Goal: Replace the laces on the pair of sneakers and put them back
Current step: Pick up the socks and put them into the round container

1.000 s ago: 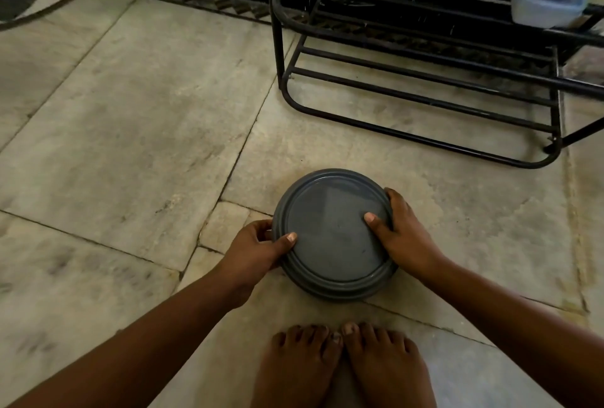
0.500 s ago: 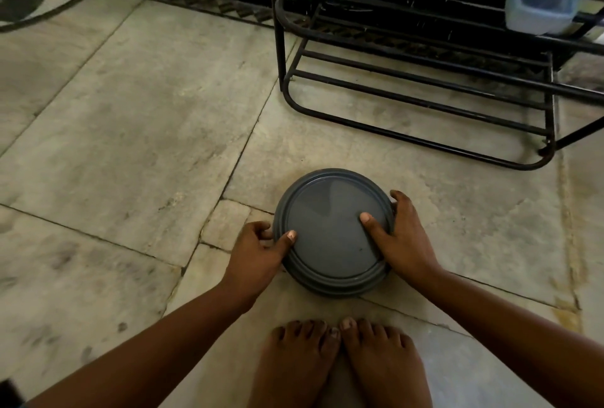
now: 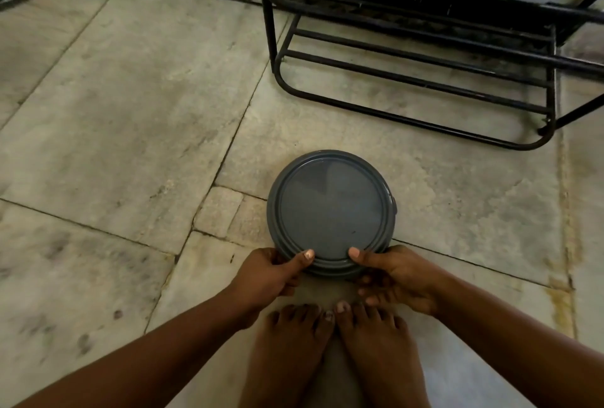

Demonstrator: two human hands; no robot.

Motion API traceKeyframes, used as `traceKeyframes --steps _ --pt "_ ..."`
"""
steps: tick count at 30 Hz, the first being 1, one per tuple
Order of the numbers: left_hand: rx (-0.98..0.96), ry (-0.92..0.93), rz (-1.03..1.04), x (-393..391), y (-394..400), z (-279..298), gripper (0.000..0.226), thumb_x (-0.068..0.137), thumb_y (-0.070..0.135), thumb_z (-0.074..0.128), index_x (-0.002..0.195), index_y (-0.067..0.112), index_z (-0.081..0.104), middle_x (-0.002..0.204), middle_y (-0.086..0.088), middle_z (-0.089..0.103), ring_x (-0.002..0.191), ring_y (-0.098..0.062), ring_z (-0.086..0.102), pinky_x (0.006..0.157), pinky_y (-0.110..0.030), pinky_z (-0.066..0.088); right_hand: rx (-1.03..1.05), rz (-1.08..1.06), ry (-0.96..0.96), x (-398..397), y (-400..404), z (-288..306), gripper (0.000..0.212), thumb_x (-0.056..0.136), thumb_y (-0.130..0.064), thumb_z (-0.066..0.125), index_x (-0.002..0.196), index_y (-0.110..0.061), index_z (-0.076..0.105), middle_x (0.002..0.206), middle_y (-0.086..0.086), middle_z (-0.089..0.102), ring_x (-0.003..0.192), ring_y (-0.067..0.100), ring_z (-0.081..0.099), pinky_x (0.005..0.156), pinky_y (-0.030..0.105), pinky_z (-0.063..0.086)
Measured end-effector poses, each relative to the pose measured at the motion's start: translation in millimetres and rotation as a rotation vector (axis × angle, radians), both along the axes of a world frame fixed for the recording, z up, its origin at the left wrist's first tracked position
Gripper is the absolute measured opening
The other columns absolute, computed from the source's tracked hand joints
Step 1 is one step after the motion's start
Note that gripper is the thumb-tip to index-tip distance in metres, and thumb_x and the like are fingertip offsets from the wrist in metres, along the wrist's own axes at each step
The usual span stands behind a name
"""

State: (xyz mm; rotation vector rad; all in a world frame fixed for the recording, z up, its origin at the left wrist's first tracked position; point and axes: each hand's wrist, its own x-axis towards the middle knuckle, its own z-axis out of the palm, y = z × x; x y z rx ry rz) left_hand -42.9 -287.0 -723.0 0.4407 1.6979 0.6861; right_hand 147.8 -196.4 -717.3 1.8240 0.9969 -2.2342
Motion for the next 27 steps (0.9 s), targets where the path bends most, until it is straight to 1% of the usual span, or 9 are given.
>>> traceKeyframes --steps 4,6,9,12,14,18,20,24,27 --pt "-0.014 0.019 -0.021 0.4 1.1 -0.8 0.038 0.076 0.043 0.071 0.089 0.007 0.066 0.083 -0.012 0.068 0.073 -0.015 0.065 0.067 -0.027 0.056 0.009 -0.023 0.037 2.3 -3.7 -1.6 0.048 0.069 -0.036 0.074 0.107 -0.011 0.059 0.093 0.016 0.057 0.066 0.023 0.059 0.057 0.032 0.054" --pt "-0.024 0.046 -0.031 -2.1 3.5 -0.2 0.034 0.078 0.043 0.07 0.088 0.011 0.064 0.088 -0.012 0.069 0.076 -0.017 0.066 0.066 -0.026 0.057 0.046 0.001 0.029 3.6 -2.7 -0.7 0.05 0.068 -0.039 0.074 0.107 -0.011 0.06 0.094 0.018 0.06 0.067 0.024 0.06 0.057 0.032 0.055" --pt "0.024 0.045 0.078 -8.3 10.1 2.3 0.042 0.079 0.042 0.068 0.095 0.003 0.063 0.089 -0.013 0.068 0.078 -0.02 0.069 0.063 -0.026 0.057 0.074 -0.071 0.045 5.9 5.7 0.8 0.061 0.063 -0.039 0.074 0.11 -0.002 0.06 0.088 0.019 0.062 0.068 0.026 0.063 0.057 0.032 0.054" --pt "0.094 0.033 0.148 -10.0 22.3 6.4 0.041 0.08 0.037 0.069 0.093 -0.002 0.063 0.083 -0.015 0.068 0.075 -0.019 0.07 0.064 -0.026 0.056 0.094 -0.135 0.08 5.1 18.2 5.7 0.06 0.063 -0.036 0.074 0.109 0.0 0.062 0.096 0.02 0.068 0.071 0.026 0.067 0.058 0.032 0.055" --pt "0.139 0.027 0.177 -10.1 35.9 11.7 0.039 0.081 0.033 0.07 0.091 -0.004 0.063 0.08 -0.016 0.067 0.071 -0.018 0.069 0.062 -0.025 0.057 0.148 -0.201 0.114 1.4 27.0 9.3 0.055 0.063 -0.033 0.074 0.106 -0.001 0.063 0.094 0.017 0.071 0.07 0.024 0.067 0.059 0.033 0.056" --pt "0.21 0.04 0.19 -17.6 85.0 28.9 0.035 0.082 0.031 0.07 0.087 -0.003 0.062 0.074 -0.016 0.065 0.063 -0.017 0.066 0.059 -0.025 0.057 0.31 -0.319 0.161 -12.8 65.3 22.7 0.033 0.078 -0.027 0.07 0.096 0.0 0.065 0.076 0.012 0.07 0.065 0.021 0.064 0.061 0.031 0.056" --pt "0.201 -0.005 0.212 -25.5 116.1 37.3 0.035 0.081 0.03 0.071 0.086 -0.003 0.061 0.072 -0.014 0.063 0.062 -0.018 0.065 0.06 -0.028 0.058 0.36 -0.338 0.166 -22.2 90.1 30.2 0.025 0.084 -0.023 0.066 0.092 0.0 0.064 0.075 0.012 0.065 0.064 0.021 0.061 0.059 0.03 0.056" --pt "0.186 0.015 0.191 -45.2 184.8 49.9 0.035 0.081 0.029 0.072 0.085 -0.003 0.058 0.072 -0.013 0.061 0.065 -0.021 0.064 0.066 -0.034 0.06 0.372 -0.357 0.188 -44.1 146.7 39.0 0.017 0.087 -0.019 0.064 0.092 -0.003 0.06 0.08 0.011 0.061 0.067 0.021 0.059 0.056 0.028 0.057" --pt "0.173 0.013 0.174 -58.6 229.4 52.5 0.031 0.086 0.026 0.068 0.091 -0.001 0.053 0.081 -0.014 0.059 0.069 -0.022 0.064 0.06 -0.031 0.059 0.4 -0.359 0.194 -65.2 191.1 36.7 0.023 0.087 -0.018 0.065 0.102 -0.002 0.058 0.079 0.01 0.063 0.065 0.019 0.062 0.052 0.026 0.057"
